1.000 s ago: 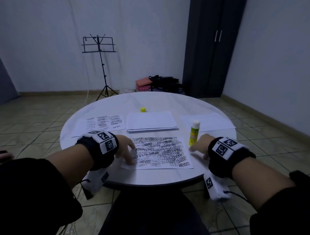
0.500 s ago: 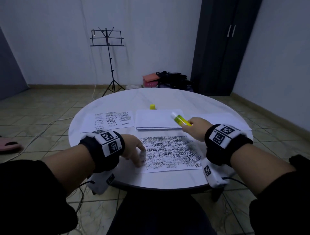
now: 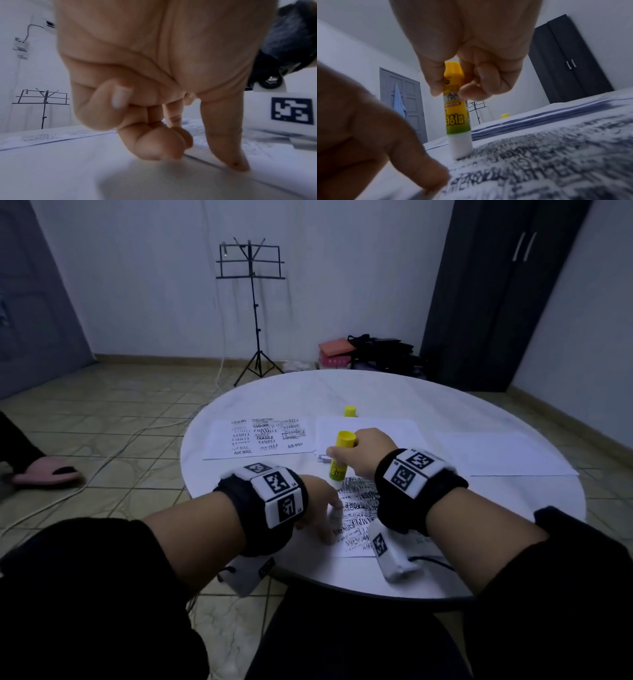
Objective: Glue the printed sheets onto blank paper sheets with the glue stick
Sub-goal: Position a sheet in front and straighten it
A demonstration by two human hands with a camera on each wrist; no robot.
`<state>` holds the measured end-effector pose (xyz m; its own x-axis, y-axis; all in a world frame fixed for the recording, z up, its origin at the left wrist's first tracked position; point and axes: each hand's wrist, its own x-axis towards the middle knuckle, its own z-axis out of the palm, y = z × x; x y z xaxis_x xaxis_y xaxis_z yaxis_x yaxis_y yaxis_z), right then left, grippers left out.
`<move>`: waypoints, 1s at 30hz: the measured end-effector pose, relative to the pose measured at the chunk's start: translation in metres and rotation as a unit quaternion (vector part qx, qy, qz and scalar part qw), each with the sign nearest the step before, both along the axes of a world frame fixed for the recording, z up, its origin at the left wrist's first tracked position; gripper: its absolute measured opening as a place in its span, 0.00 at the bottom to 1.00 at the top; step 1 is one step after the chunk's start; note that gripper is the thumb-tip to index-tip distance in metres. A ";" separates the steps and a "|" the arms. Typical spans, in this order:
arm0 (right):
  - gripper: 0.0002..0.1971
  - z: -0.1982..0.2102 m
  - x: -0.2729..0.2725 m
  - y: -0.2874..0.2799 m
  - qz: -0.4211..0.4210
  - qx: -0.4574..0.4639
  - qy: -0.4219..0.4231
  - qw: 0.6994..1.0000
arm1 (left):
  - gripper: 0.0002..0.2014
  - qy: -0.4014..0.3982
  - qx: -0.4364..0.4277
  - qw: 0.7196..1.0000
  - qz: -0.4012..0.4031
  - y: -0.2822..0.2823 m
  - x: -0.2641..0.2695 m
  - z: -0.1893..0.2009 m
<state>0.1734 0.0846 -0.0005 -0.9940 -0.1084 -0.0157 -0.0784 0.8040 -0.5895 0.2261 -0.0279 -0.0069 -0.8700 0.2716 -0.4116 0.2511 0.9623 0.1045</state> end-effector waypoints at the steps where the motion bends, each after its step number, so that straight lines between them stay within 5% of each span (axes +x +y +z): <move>1: 0.21 0.000 0.000 0.002 -0.005 0.013 0.000 1.000 | 0.26 -0.002 0.003 1.000 0.000 0.000 0.000 0.001; 9: 0.20 0.004 -0.001 0.076 -0.097 0.059 0.003 0.994 | 0.33 0.057 -0.028 0.998 0.001 -0.007 -0.010 -0.008; 18: 0.16 0.012 0.008 0.116 -0.160 0.108 0.006 0.981 | 0.40 0.028 -0.044 0.998 0.047 -0.011 -0.010 -0.009; 25: 0.13 0.018 0.033 0.052 -0.011 0.017 0.042 0.999 | 0.56 0.061 0.002 0.994 0.089 -0.014 -0.005 -0.012; 30: 0.15 0.009 0.045 0.009 0.072 0.064 0.030 0.995 | 0.59 0.043 -0.027 0.995 0.086 -0.011 0.003 -0.008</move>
<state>0.2182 0.0939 0.0084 -0.9681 -0.2498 0.0200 -0.2291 0.8500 -0.4743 0.2294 -0.0394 -0.0147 -0.9341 0.0961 -0.3437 0.0888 0.9954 0.0369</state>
